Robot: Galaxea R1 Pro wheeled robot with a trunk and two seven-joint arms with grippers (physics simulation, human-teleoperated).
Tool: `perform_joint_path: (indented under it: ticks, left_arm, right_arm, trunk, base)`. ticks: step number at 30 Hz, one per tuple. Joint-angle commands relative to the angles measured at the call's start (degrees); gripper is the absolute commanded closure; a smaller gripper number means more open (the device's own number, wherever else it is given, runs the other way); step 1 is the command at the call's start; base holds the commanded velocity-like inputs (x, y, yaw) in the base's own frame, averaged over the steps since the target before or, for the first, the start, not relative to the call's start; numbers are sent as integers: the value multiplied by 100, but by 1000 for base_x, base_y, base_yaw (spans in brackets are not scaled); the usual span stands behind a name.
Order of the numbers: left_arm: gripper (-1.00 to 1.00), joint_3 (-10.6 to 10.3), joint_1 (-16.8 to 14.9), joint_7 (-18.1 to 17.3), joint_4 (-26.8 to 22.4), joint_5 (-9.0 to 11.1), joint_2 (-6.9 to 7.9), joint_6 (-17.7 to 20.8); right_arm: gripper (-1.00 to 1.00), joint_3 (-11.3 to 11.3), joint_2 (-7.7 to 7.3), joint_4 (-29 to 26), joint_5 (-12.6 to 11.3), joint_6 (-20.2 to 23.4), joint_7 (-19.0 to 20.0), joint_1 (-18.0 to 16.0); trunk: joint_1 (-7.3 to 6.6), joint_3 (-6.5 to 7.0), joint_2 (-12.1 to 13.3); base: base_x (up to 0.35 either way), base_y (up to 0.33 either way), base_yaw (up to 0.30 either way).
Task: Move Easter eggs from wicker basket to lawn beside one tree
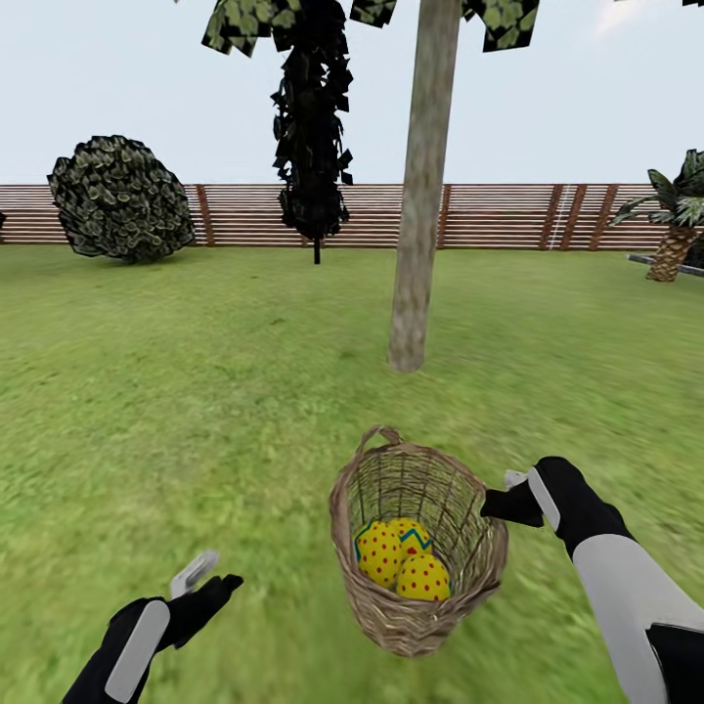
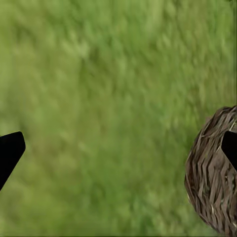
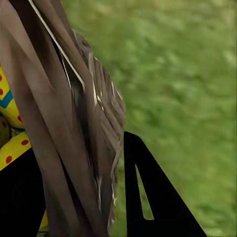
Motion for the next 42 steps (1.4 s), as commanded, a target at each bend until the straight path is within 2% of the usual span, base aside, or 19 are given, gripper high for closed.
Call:
perform_joint_path:
  ticks: [1,11,13,16,19,35,42]
  left_arm:
    - [-100,1,-2,47,-8,61,-1,23]
    - [-100,-2,-2,47,-8,61,-6,23]
    - [-100,-2,-2,47,-8,61,-6,23]
    - [-100,-2,-2,47,-8,68,-6,23]
    - [-100,-2,-2,47,-8,69,-4,23]
    - [-100,7,12,38,-82,84,-6,23]
    - [-100,7,12,39,-57,80,3,23]
  right_arm:
    - [100,-13,1,-5,-114,29,-16,-4]
    - [100,-4,1,-2,-87,29,-64,-31]
    - [100,-4,1,3,-90,29,-160,-54]
    - [100,-4,46,39,-115,29,-552,-64]
    - [100,-4,53,39,-126,29,-635,-65]
    - [100,1,75,12,-120,29,-652,-56]
    - [100,-12,25,4,-128,29,-652,-56]
  trunk:
    - [2,-6,-2]
    - [2,-6,-2]
    - [2,-6,-2]
    - [2,-6,-2]
    - [2,-6,-2]
    - [2,-6,-2]
    - [2,-6,-2]
  base:
    - [329,-37,0]
    - [329,-99,0]
    - [329,-125,0]
    - [329,-135,0]
    - [329,-140,0]
    - [329,-39,0]
    - [329,82,0]
